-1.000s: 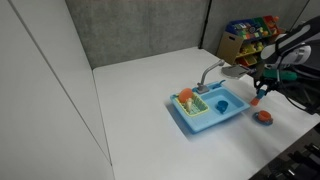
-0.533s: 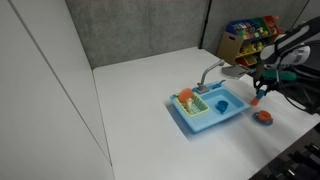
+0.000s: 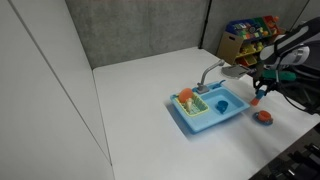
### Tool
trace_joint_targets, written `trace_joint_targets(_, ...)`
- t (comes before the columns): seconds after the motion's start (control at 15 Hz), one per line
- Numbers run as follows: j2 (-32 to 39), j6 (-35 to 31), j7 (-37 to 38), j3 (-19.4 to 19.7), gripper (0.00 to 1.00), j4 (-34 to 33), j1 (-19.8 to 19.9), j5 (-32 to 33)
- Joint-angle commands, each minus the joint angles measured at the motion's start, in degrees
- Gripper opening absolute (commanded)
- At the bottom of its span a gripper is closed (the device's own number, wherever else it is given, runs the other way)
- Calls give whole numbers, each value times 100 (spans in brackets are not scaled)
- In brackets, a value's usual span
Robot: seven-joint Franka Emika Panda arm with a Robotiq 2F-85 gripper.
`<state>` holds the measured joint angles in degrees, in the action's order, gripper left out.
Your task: Pick up the blue cup on the counter top of the sink and move it to the right on top of the upside down laying orange cup on the worktop
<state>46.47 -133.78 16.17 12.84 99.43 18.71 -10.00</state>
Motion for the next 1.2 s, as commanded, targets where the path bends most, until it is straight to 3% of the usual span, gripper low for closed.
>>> trace_joint_targets(0.0,27,-32,-93,-15,79,-92,18,-96)
trace_joint_targets(0.2,-9,-29,-120,-24,100,-74,32,-105)
trace_joint_targets(1.13,-732,47,-333,71,100,238,-199,187)
